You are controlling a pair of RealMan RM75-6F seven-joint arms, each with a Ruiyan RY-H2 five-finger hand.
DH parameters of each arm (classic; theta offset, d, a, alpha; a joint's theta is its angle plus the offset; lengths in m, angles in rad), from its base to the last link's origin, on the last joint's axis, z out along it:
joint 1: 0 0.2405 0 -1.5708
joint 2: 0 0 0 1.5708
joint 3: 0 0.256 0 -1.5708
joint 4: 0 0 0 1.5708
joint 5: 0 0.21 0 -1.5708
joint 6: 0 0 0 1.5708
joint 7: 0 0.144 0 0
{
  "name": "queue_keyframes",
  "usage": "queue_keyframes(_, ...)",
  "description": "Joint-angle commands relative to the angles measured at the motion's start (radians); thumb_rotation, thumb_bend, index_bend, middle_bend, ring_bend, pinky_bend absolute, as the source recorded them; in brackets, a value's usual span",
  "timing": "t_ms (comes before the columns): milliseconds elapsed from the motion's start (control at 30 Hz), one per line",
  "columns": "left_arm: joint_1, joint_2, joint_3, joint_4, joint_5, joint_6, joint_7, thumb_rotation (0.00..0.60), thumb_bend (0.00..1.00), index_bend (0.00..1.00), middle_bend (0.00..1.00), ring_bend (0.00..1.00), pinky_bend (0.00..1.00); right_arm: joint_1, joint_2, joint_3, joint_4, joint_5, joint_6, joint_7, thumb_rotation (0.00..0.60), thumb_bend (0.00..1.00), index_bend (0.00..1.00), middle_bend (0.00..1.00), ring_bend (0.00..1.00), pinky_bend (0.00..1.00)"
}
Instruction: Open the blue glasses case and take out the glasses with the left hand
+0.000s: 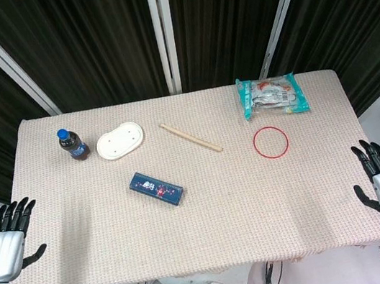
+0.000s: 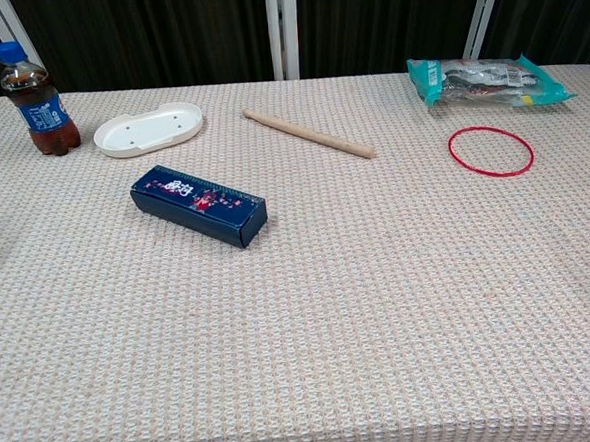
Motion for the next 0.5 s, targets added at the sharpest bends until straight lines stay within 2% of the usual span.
queue_keyframes(33, -0.002, -0.002, 0.0, 0.001, 0.003, 0.0, 0.002, 0.6, 0.17, 0.05, 0.03, 0.0, 0.02, 0.001, -0.002, -0.001, 0.004, -0.001, -0.002, 0.0, 0.6, 0.31, 0.0, 0.0, 0.0, 0.0)
queue_keyframes(500, -0.05, 0.018, -0.006, -0.038, 0.038, -0.041, 0.027, 0.6, 0.18, 0.05, 0.03, 0.0, 0.02, -0.006, -0.016, 0.0, 0.021, -0.006, 0.013, 0.02, 0.6, 0.32, 0.0, 0.0, 0.0, 0.0)
